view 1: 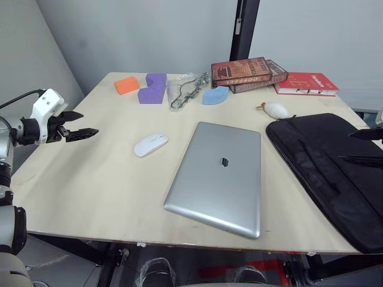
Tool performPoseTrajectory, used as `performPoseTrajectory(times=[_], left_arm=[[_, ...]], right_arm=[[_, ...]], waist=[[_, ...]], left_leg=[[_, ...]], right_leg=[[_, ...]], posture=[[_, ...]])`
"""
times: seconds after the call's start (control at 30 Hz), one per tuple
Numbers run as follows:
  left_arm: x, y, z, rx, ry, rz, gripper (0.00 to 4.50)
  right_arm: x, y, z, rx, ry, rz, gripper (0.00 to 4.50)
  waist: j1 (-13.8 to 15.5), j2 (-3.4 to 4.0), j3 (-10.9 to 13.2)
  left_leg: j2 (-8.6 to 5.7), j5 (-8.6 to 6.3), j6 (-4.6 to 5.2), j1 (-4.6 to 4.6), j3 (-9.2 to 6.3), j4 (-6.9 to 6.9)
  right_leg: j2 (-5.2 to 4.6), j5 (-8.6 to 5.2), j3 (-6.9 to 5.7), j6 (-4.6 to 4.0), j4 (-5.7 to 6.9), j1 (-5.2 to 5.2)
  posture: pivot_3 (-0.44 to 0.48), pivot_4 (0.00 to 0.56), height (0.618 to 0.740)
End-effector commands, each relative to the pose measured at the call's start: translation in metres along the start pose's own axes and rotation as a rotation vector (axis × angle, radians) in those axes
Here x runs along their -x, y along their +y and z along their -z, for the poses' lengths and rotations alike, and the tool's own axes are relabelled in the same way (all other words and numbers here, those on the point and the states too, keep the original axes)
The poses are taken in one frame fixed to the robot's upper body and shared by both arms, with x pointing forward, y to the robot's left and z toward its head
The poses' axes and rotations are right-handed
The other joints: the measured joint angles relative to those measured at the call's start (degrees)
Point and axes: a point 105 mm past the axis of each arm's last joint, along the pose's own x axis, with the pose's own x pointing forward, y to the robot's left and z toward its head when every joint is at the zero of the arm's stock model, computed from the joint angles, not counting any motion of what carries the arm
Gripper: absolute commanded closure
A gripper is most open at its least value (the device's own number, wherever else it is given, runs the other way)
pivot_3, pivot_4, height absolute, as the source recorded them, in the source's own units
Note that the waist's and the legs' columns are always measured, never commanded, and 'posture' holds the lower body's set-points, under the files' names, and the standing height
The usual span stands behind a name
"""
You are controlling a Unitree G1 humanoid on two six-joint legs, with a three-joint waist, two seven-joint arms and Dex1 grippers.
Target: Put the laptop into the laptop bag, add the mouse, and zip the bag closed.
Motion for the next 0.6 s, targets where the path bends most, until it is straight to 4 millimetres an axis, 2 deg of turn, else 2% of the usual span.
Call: performPoseTrajectory(times=[0.03,0.6], left_arm=[[0.0052,0.0044,-0.0119,-0.037,-0.024,-0.014,0.0],[0.0038,0.0074,-0.0144,-0.065,-0.033,-0.029,0.0]], right_arm=[[0.0075,-0.0018,-0.0093,0.031,-0.022,0.021,0.02],[0.01,0.0011,-0.0056,0.036,-0.004,0.028,0.02]], waist=[[0.0,0.0,0.0],[0.1,0.0,0.0]], left_leg=[[0.0,0.0,0.0,0.0,0.0,0.0],[0.0,0.0,-0.01,0.0,0.0,0.01]], right_leg=[[0.0,0.0,0.0,0.0,0.0,0.0],[0.0,0.0,0.0,0.0,0.01,0.0]], posture=[[0.0,0.15,0.734],[0.0,0.15,0.734]])
